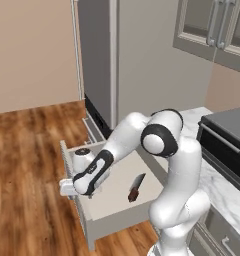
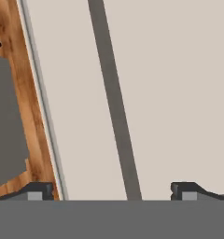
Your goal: Pick up the knife from the drawer and place it on the cutting board. Then place the meat from the plate to the cutting board.
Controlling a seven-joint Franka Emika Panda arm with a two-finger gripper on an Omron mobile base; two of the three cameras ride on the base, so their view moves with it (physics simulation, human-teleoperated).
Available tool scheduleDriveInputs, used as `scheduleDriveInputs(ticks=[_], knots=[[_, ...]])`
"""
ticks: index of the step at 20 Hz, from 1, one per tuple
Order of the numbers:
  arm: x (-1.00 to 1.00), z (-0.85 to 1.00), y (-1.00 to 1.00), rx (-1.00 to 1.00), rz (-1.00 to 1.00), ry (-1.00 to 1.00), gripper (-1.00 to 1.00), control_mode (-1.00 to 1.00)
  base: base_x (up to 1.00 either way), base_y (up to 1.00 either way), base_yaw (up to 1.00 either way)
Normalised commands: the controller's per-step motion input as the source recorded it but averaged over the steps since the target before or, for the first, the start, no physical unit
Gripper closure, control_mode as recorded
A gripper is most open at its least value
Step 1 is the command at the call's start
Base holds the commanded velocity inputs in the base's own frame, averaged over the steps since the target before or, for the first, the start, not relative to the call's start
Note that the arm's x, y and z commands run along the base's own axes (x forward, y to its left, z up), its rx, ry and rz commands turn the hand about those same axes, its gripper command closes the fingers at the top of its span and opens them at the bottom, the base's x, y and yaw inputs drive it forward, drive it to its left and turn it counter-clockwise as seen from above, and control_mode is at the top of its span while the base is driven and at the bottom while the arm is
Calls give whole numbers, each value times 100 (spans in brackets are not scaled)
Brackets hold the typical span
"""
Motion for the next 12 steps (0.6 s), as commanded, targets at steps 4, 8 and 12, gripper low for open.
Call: scheduleDriveInputs(ticks=[4,8,12], knots=[[-18,32,14,-1,-10,3,-100,-100,0,0,0],[-38,92,0,1,-11,0,-100,-100,0,0,0],[-16,59,-19,6,-7,5,-100,-100,0,0,0]])
